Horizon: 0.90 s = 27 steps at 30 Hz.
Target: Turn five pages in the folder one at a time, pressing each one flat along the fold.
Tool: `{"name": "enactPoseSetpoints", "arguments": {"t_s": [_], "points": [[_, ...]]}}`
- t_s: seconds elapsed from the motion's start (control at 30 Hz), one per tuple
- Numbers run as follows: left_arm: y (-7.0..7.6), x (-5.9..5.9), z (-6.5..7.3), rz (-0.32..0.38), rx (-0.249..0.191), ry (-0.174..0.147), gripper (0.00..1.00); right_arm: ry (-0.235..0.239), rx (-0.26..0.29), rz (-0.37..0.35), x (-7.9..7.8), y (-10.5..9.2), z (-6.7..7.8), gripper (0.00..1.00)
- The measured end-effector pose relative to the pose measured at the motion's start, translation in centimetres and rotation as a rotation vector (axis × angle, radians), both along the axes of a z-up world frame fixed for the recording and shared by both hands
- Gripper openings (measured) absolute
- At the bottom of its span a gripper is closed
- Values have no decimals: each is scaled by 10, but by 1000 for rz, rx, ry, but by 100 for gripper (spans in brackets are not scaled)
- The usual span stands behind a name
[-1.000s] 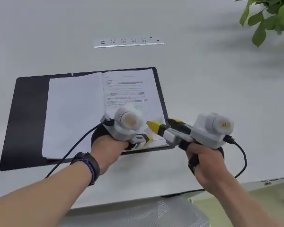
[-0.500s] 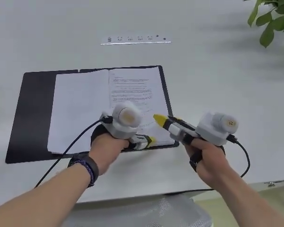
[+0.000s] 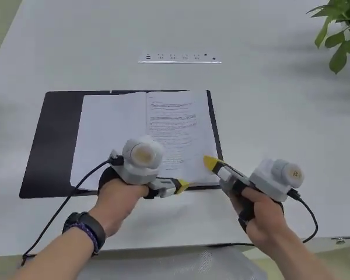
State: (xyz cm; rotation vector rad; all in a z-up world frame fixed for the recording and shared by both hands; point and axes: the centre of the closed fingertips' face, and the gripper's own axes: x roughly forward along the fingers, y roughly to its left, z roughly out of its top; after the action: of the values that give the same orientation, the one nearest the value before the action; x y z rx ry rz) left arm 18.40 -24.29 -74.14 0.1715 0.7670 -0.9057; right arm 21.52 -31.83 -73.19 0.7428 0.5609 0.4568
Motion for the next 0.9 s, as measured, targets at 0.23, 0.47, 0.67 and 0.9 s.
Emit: {"name": "enactPoseSetpoints", "arguments": {"t_s": [0.23, 0.47, 0.67, 0.9], "points": [[15, -7, 1, 0, 25, -14, 61, -2, 21, -21, 3, 3, 6, 0], [33, -6, 11, 37, 14, -37, 62, -2, 33, -32, 3, 3, 11, 0], [49, -7, 17, 70, 9, -48, 62, -5, 41, -36, 5, 8, 15, 0], [68, -7, 26, 110, -1, -61, 62, -28, 34, -17, 7, 25, 22, 0]]}}
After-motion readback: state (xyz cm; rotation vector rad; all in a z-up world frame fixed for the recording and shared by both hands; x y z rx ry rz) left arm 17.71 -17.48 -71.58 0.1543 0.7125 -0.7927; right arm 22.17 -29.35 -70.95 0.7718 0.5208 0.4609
